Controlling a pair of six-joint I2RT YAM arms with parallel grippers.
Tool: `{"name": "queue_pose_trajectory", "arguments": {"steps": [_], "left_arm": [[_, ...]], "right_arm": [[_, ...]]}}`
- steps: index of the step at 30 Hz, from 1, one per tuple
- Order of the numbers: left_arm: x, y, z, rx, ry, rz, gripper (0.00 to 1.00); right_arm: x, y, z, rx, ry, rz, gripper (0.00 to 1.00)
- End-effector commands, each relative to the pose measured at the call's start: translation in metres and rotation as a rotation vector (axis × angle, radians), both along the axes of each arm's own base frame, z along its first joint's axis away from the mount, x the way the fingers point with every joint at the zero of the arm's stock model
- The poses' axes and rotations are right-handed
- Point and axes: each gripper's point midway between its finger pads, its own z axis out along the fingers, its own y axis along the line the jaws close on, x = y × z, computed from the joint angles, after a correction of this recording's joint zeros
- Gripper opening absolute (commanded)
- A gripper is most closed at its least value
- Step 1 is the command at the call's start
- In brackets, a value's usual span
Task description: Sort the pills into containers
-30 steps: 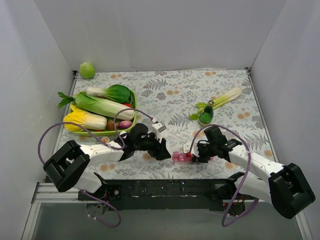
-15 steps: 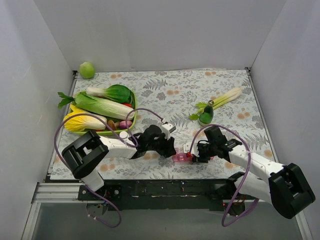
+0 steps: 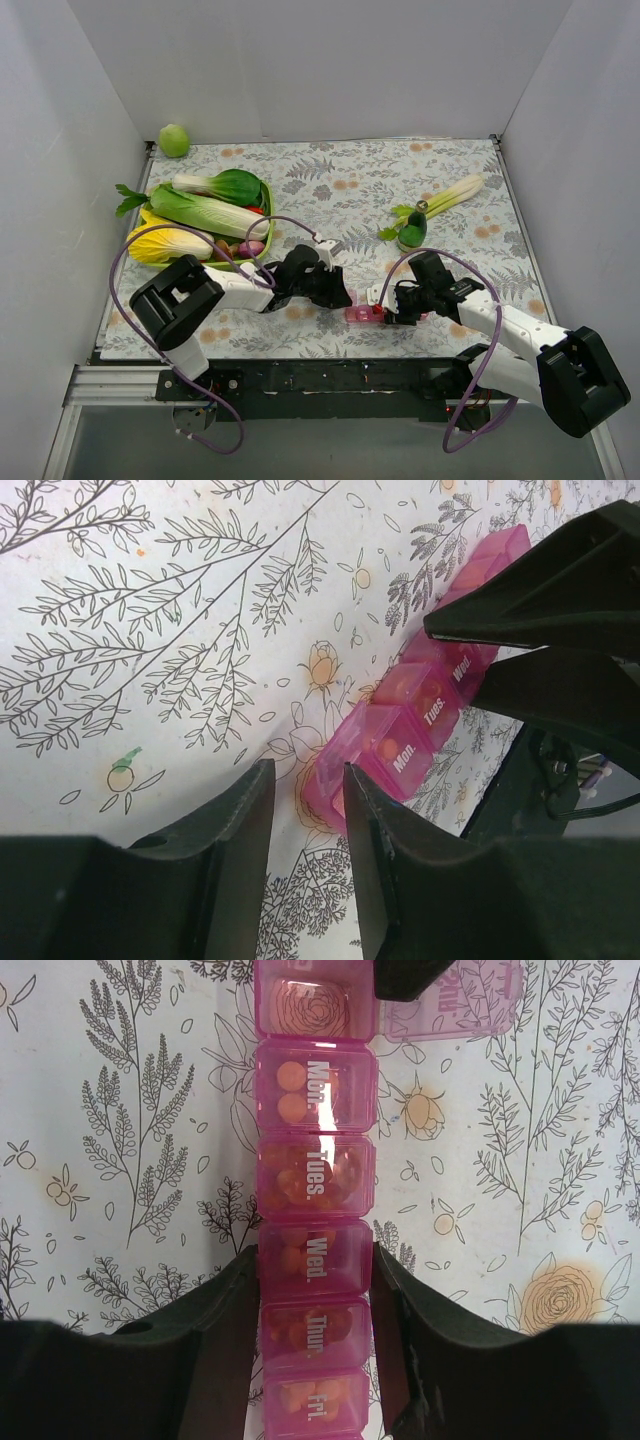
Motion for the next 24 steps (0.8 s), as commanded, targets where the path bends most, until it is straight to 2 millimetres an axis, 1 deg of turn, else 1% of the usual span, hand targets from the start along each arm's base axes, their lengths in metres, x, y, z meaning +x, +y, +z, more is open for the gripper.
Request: {"name": "queue_pose_trajectory", "arguments": {"steps": [1, 4, 6, 7, 8, 9, 10, 11, 12, 13, 14, 15, 16, 17, 18, 19, 21, 22, 24], "left_arm": [[0.009, -0.009, 0.012, -0.050, 0.039, 0.029, 0.33], [0.007, -0.010, 0.014, -0.053, 0.048, 0.016, 0.34], [0.005, -0.011, 0.025, -0.078, 0.022, -0.002, 0.36], [0.005, -0.011, 0.031, -0.088, 0.009, -0.003, 0.42], [0.008, -0.010, 0.046, -0.114, -0.027, 0.006, 0.45], [0.010, -0.008, 0.052, -0.116, -0.052, 0.009, 0.48], [0.011, -0.005, 0.057, -0.113, -0.070, 0.019, 0.55], [0.015, -0.002, 0.065, -0.116, -0.102, 0.040, 0.59], [0.017, 0.000, 0.082, -0.136, -0.150, 0.046, 0.62], [0.019, 0.005, 0.088, -0.132, -0.168, 0.062, 0.65], [0.020, 0.008, 0.094, -0.134, -0.188, 0.070, 0.70], [0.023, 0.014, 0.110, -0.151, -0.232, 0.094, 0.73], [0.024, 0.020, 0.112, -0.135, -0.246, 0.105, 0.76], [0.025, 0.025, 0.116, -0.132, -0.260, 0.119, 0.82], [0.027, 0.032, 0.132, -0.149, -0.298, 0.148, 0.92], [0.027, 0.040, 0.128, -0.123, -0.293, 0.164, 0.98], [0.027, 0.052, 0.135, -0.114, -0.307, 0.195, 0.98], [0.027, 0.065, 0.140, -0.093, -0.314, 0.234, 0.98], [0.028, 0.081, 0.140, -0.054, -0.301, 0.293, 0.98]], "right_arm": [[-0.001, 0.002, 0.001, 0.013, 0.009, 0.007, 0.15], [-0.001, 0.002, 0.001, 0.013, 0.009, 0.007, 0.15], [-0.001, 0.002, 0.001, 0.010, 0.012, 0.006, 0.15], [-0.002, 0.002, 0.001, 0.012, 0.015, 0.005, 0.15], [-0.002, 0.002, 0.001, 0.012, 0.014, 0.006, 0.15], [-0.001, 0.003, 0.001, 0.014, 0.015, 0.006, 0.15], [-0.001, 0.003, 0.001, 0.013, 0.014, 0.003, 0.15], [-0.001, 0.002, 0.001, 0.014, 0.017, 0.001, 0.16], [-0.001, 0.003, 0.001, 0.014, 0.018, 0.002, 0.16], [0.000, 0.003, 0.002, 0.016, 0.018, 0.000, 0.16], [-0.001, 0.003, 0.002, 0.016, 0.021, 0.000, 0.16], [0.000, 0.003, 0.002, 0.017, 0.023, -0.004, 0.16], [-0.001, 0.004, 0.002, 0.017, 0.028, -0.004, 0.17], [0.000, 0.004, 0.003, 0.019, 0.031, -0.007, 0.17], [0.000, 0.004, 0.002, 0.017, 0.034, -0.008, 0.17], [0.001, 0.004, 0.003, 0.018, 0.036, -0.012, 0.18], [0.001, 0.004, 0.003, 0.017, 0.038, -0.016, 0.18], [0.002, 0.004, 0.003, 0.016, 0.042, -0.020, 0.19], [0.003, 0.004, 0.003, 0.015, 0.047, -0.028, 0.20]]}}
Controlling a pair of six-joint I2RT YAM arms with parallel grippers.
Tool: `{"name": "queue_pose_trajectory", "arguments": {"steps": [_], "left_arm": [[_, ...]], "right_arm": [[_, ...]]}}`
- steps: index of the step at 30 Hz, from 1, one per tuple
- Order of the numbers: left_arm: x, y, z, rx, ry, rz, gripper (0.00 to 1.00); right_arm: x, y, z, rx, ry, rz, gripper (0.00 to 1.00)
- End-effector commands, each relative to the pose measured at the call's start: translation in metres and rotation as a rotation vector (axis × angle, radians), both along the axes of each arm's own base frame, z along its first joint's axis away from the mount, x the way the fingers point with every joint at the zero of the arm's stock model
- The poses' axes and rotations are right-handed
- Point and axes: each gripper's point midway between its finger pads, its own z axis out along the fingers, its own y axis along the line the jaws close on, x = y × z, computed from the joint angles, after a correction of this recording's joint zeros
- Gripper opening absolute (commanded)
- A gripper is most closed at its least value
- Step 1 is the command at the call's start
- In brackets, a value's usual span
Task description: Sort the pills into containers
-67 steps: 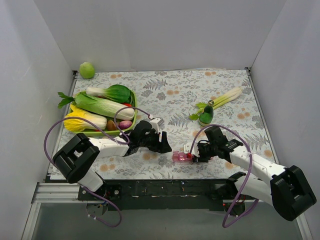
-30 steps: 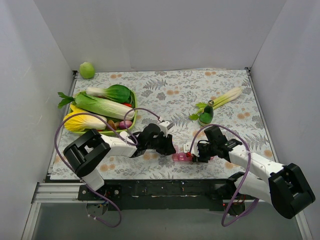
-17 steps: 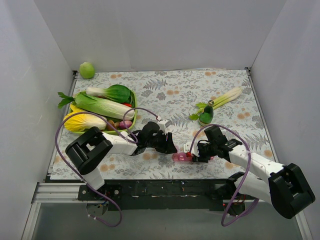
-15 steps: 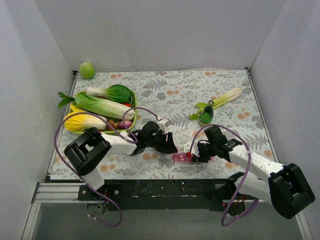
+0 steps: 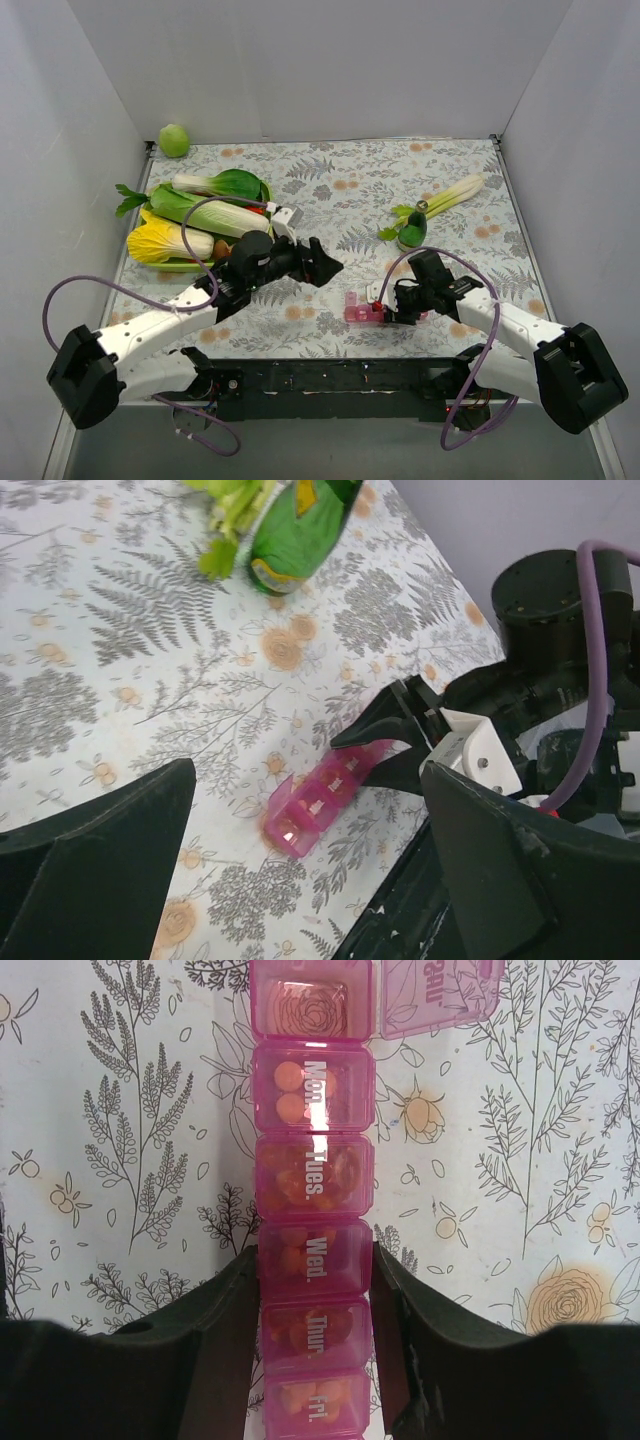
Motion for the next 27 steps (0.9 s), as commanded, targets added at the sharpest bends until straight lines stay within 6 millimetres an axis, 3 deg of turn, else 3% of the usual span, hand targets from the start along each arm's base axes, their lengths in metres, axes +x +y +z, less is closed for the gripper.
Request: {"name": "queue_pose_trajectory", "arguments": {"steps": [1, 4, 8, 12, 14, 19, 23, 27], "left_arm": [[0.005, 0.061, -0.022, 0.167, 0.055, 0.223, 0.98], [0.007, 0.101, -0.023, 0.223, 0.107, 0.409, 0.98], [0.001, 0.131, -0.016, 0.246, 0.147, 0.527, 0.98], [-0.009, 0.140, -0.018, 0.235, 0.220, 0.571, 0.98], [-0.011, 0.144, -0.021, 0.237, 0.254, 0.594, 0.98], [-0.017, 0.157, -0.033, 0.294, 0.321, 0.656, 0.98], [-0.015, 0.164, -0.028, 0.322, 0.309, 0.691, 0.98], [-0.012, 0.176, -0.036, 0.396, 0.320, 0.750, 0.98]], "right_arm": [[0.003, 0.002, 0.004, 0.001, 0.026, -0.019, 0.22], [0.005, 0.003, 0.005, -0.001, 0.031, -0.031, 0.24], [0.011, 0.003, 0.006, -0.002, 0.032, -0.063, 0.27], [0.019, 0.001, 0.007, -0.012, 0.035, -0.112, 0.37], [0.023, 0.001, 0.010, -0.013, 0.033, -0.129, 0.48], [0.025, 0.000, 0.020, 0.011, 0.027, -0.135, 0.91], [0.030, -0.001, 0.036, 0.052, 0.003, -0.148, 0.95], [0.032, -0.003, 0.050, 0.114, -0.005, -0.159, 0.96]]}}
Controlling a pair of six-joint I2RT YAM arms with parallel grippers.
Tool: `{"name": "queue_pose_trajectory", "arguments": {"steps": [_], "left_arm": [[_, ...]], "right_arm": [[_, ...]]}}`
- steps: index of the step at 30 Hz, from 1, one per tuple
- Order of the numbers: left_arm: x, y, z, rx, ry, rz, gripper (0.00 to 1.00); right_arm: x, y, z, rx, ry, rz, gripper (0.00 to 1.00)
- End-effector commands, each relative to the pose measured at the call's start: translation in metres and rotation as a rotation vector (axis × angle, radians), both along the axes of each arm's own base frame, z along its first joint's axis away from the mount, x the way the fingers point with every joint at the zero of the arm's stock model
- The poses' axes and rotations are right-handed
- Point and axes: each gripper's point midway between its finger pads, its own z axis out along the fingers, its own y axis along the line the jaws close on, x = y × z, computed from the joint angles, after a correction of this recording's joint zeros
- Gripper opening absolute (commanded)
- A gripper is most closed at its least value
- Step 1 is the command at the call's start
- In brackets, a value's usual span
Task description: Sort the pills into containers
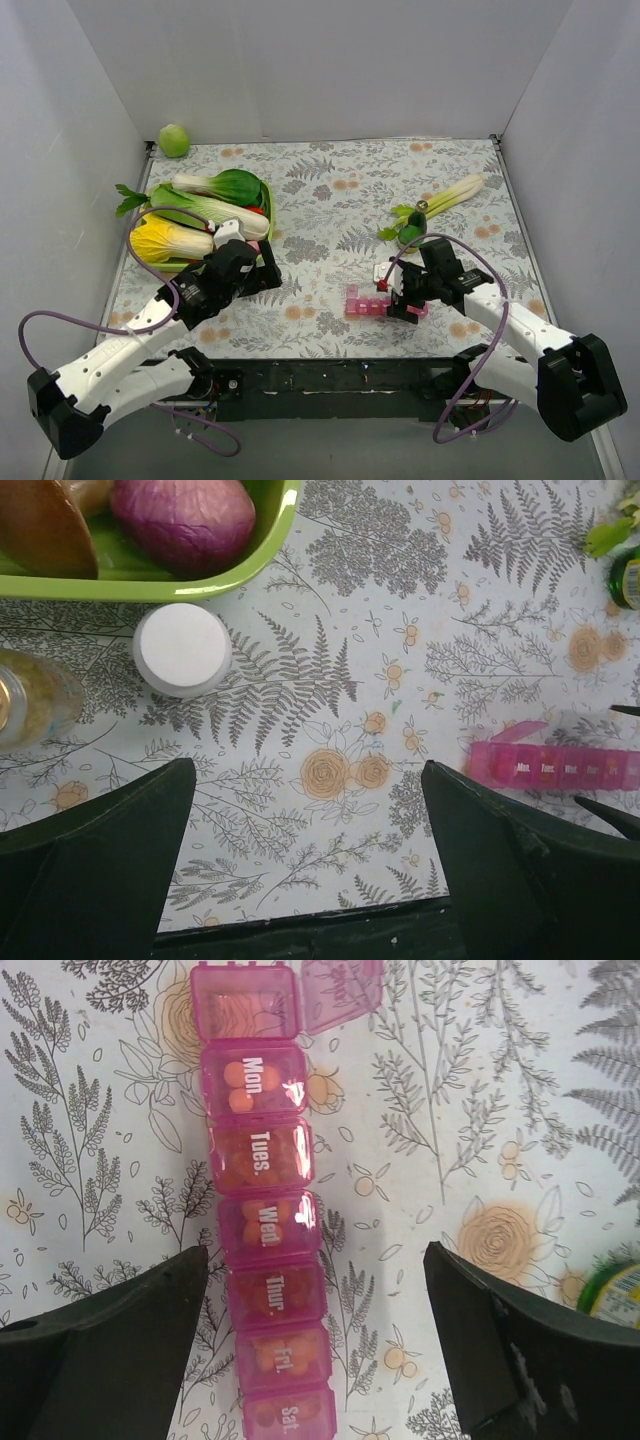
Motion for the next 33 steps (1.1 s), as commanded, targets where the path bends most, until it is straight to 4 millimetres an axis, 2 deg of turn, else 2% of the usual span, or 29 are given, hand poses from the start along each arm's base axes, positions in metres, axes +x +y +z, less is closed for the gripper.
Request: {"name": "queue_pose_trajectory", "arguments": {"steps": [1, 6, 9, 18, 24, 30, 33], "left_arm": [[0.008, 0.021, 0.002, 0.092, -0.002, 0.106, 0.98], [0.017, 0.035, -0.023, 0.207, 0.052, 0.215, 0.96], [0.026, 0.037, -0.032, 0.225, 0.043, 0.241, 0.91], [0.055, 0.040, -0.042, 0.230, 0.048, 0.246, 0.76], [0.059, 0.046, -0.051, 0.254, 0.078, 0.248, 0.70], [0.065, 0.047, -0.056, 0.259, 0.085, 0.245, 0.51], [0.065, 0.047, -0.061, 0.268, 0.102, 0.238, 0.48]], "right_arm": [[0.007, 0.005, 0.032, 0.102, -0.031, -0.006, 0.96], [0.006, 0.002, 0.037, 0.137, -0.036, -0.018, 0.96], [0.007, 0.002, 0.038, 0.142, -0.037, -0.018, 0.96], [0.004, 0.001, 0.037, 0.149, -0.032, -0.018, 0.96], [0.005, 0.000, 0.039, 0.152, -0.036, -0.022, 0.96], [0.004, 0.000, 0.039, 0.155, -0.031, -0.022, 0.95], [0.004, 0.000, 0.039, 0.156, -0.030, -0.023, 0.95]]}}
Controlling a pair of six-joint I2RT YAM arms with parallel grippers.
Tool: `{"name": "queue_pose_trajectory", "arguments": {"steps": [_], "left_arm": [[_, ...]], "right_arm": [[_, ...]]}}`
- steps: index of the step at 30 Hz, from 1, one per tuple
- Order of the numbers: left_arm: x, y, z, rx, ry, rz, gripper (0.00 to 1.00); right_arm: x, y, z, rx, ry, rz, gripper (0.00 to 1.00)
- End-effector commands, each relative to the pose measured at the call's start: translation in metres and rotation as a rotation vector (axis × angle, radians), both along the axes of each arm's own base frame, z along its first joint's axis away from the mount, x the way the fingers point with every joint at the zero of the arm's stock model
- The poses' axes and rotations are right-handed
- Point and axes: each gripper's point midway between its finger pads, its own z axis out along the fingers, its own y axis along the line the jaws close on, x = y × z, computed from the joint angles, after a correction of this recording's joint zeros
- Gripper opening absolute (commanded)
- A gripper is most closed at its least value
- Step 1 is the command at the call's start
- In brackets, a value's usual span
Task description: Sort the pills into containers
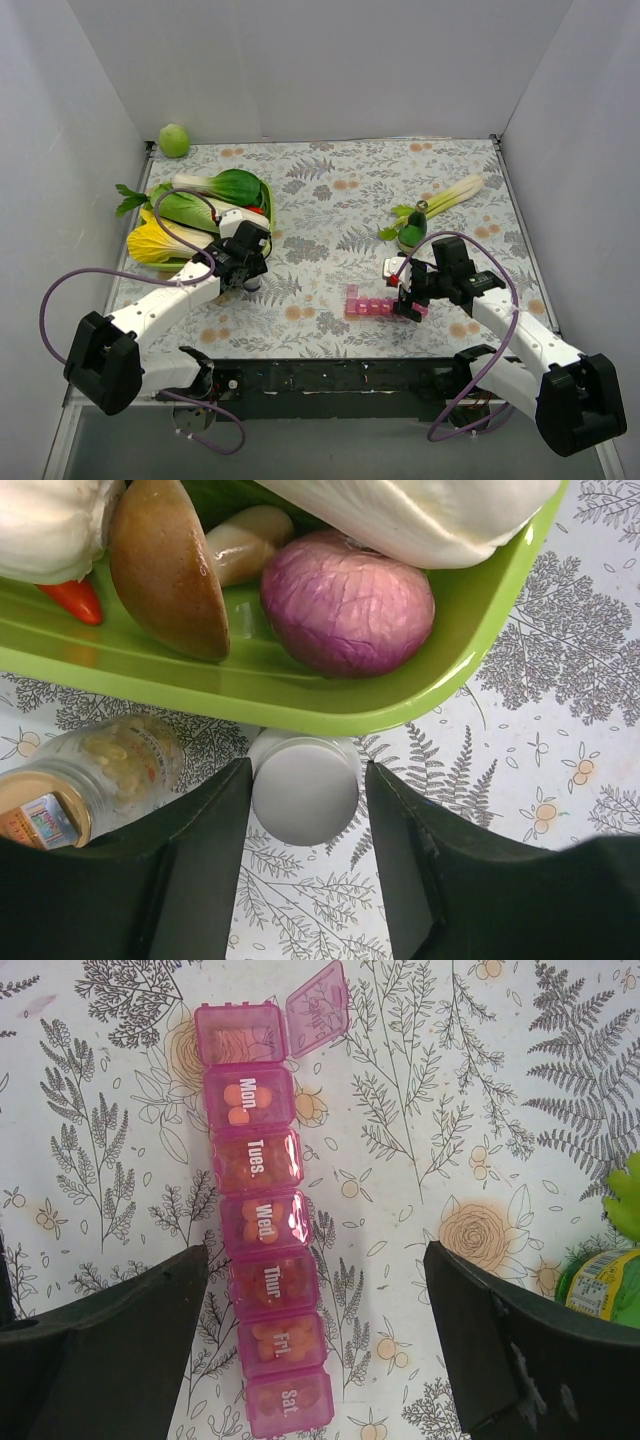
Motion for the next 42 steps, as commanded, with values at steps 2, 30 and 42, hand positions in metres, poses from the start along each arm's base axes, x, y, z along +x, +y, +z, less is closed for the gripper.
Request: {"name": "queue_pose_trajectory", "arguments": {"steps": [2, 30, 42], "left_arm": [[0.007, 0.000, 0.000, 0.002, -0.004, -0.006, 0.47], [-0.089, -0.203, 0.133, -0.741, -0.153, -0.992, 0.00], [-0.086, -0.231, 0.144, -0.791, -0.191, -1.043, 0.00]], "right_arm": [[0.000, 0.004, 0.011, 0.031, -0.013, 0.013, 0.95], [-0.060, 0.054, 0.138, 0.370, 0.147, 0.325, 0.95], [-0.063, 0.061, 0.131, 0.364, 0.200, 0.298, 0.94]]}}
